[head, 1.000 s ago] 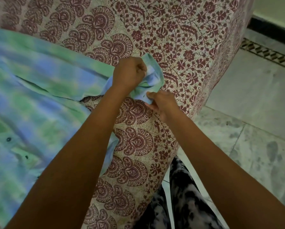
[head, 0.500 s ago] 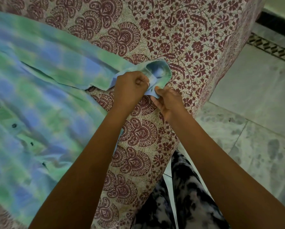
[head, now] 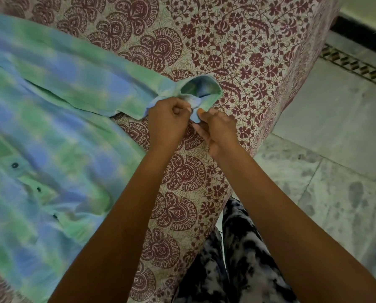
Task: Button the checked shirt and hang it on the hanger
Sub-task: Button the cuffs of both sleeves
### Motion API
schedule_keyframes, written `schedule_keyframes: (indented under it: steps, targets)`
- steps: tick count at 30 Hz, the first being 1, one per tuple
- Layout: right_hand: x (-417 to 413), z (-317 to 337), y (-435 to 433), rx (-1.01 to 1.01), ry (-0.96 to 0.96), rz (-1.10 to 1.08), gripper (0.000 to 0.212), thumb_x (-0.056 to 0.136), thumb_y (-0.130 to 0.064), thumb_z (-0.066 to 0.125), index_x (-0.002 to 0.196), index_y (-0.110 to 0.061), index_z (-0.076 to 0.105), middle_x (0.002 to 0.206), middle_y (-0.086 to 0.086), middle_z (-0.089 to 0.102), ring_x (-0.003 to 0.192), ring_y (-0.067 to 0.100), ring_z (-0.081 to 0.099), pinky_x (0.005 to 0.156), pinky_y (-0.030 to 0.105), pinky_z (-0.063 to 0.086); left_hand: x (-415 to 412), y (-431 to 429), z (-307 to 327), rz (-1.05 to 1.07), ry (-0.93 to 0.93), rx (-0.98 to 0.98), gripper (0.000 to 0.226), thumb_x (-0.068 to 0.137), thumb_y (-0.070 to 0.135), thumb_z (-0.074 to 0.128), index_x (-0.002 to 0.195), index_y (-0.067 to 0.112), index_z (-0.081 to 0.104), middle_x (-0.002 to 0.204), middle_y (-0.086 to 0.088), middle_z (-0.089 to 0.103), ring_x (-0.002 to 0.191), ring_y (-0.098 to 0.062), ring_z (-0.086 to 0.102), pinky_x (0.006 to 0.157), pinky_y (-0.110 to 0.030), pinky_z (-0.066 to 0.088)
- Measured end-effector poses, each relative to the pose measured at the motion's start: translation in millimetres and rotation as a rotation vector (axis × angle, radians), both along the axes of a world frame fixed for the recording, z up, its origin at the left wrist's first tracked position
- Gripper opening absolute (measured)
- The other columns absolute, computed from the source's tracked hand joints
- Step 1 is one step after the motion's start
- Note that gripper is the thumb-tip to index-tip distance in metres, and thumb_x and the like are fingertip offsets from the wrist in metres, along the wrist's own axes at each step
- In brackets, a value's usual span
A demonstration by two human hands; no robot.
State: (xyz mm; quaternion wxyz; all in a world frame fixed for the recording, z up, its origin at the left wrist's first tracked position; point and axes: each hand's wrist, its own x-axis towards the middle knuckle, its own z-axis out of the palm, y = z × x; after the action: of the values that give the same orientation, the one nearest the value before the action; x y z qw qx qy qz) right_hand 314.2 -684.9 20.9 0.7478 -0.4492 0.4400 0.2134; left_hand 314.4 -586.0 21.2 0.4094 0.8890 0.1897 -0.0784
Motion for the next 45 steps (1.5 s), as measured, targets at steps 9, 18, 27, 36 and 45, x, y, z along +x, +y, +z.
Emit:
schedule_keyframes:
  steps: [9, 18, 27, 36, 45]
  targets:
    - [-5, -1, 2, 0.038, -0.026, -0.056, 0.009, 0.089, -0.003, 0.055, 0.088, -0.011, 0.060, 0.086, 0.003, 0.064, 0.071, 0.008, 0.061, 0.059, 0.014, 0.054, 6, 1, 0, 0.037, 0.017, -0.033, 0.009, 0.079, 0.016, 0.065, 0.086, 0.012, 0.071, 0.071, 0.004, 0.062, 0.061, -0.003, 0.056, 0.069, -0.023, 0.050]
    - [-6, -2, 2, 0.206, 0.015, -0.169, 0.022, 0.093, -0.004, 0.038, 0.091, -0.007, 0.059, 0.076, 0.005, 0.067, 0.075, 0.015, 0.063, 0.064, 0.019, 0.056, 5, 5, -1, -0.004, 0.020, -0.019, 0.009, 0.078, 0.017, 0.067, 0.084, 0.012, 0.071, 0.070, 0.004, 0.062, 0.060, -0.003, 0.056, 0.063, -0.015, 0.046]
    - [-4, -8, 3, 0.101, -0.048, -0.046, 0.010, 0.082, 0.002, 0.061, 0.083, -0.007, 0.065, 0.077, 0.004, 0.068, 0.065, 0.009, 0.064, 0.062, 0.016, 0.056, 8, 2, -1, -0.015, 0.039, 0.017, 0.011, 0.080, 0.009, 0.063, 0.086, 0.010, 0.072, 0.079, -0.001, 0.068, 0.067, -0.009, 0.058, 0.068, -0.018, 0.046]
    - [2, -11, 2, -0.180, -0.189, 0.141, 0.018, 0.078, 0.005, 0.065, 0.069, -0.010, 0.065, 0.055, -0.007, 0.066, 0.053, 0.003, 0.063, 0.054, 0.013, 0.051, -7, -2, -3, -0.049, 0.045, -0.160, 0.023, 0.078, 0.002, 0.061, 0.097, 0.011, 0.071, 0.078, 0.002, 0.067, 0.064, -0.004, 0.059, 0.061, -0.011, 0.047]
    - [-5, -19, -2, -0.114, -0.089, 0.222, 0.008, 0.083, -0.011, 0.065, 0.075, -0.007, 0.065, 0.055, -0.005, 0.066, 0.049, 0.002, 0.058, 0.052, 0.011, 0.051, 0, 1, -5, -0.091, 0.018, -0.063, 0.019, 0.080, 0.001, 0.058, 0.091, 0.008, 0.071, 0.076, 0.003, 0.063, 0.065, -0.009, 0.056, 0.059, -0.015, 0.043]
